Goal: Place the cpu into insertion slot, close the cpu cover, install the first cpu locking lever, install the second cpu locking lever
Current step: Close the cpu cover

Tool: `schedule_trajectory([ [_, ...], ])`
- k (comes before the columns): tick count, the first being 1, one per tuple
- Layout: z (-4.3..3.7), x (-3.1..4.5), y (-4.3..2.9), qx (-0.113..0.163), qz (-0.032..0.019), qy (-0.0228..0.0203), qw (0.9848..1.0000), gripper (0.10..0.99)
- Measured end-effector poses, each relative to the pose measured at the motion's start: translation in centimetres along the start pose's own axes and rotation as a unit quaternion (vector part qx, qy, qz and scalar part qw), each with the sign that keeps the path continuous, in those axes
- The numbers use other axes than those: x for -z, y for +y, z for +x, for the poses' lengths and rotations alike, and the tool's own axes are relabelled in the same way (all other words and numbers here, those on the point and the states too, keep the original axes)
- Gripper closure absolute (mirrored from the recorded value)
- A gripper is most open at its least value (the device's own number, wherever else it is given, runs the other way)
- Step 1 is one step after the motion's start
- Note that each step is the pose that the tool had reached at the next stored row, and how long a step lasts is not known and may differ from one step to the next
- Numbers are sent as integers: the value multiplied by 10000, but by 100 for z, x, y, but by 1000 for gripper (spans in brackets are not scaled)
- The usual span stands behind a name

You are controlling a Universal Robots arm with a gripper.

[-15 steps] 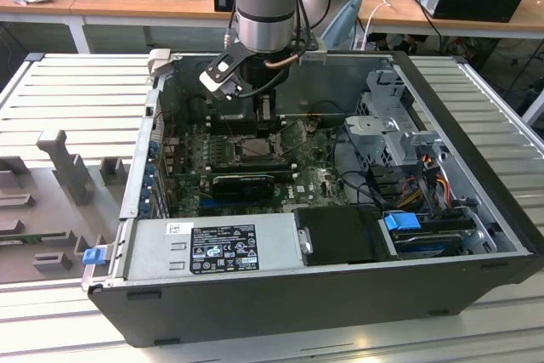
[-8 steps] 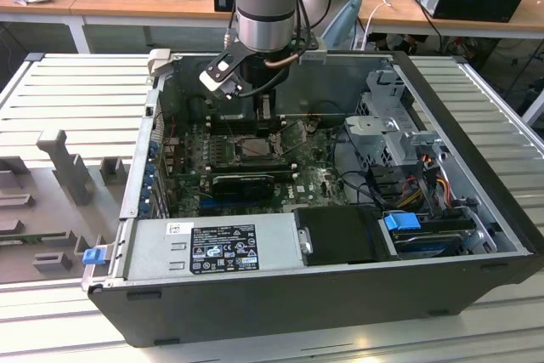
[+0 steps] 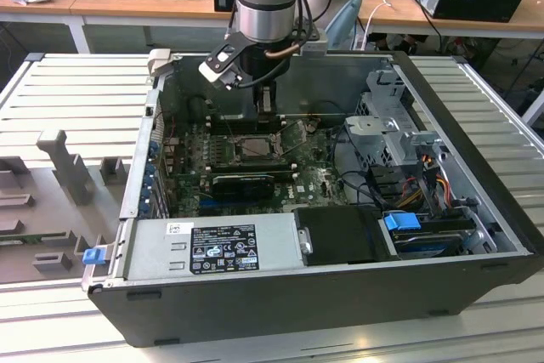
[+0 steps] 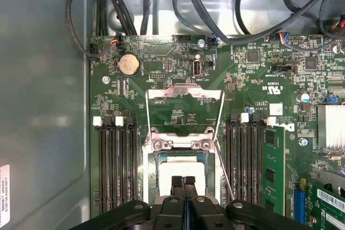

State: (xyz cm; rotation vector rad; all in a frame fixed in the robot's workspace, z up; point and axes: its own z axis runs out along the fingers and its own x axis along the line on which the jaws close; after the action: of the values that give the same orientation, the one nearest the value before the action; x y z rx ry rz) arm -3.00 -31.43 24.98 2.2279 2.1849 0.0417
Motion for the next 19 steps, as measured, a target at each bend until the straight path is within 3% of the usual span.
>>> schedule_trajectory([
  [19,19,51,2,3,-1,-78,10000,980],
])
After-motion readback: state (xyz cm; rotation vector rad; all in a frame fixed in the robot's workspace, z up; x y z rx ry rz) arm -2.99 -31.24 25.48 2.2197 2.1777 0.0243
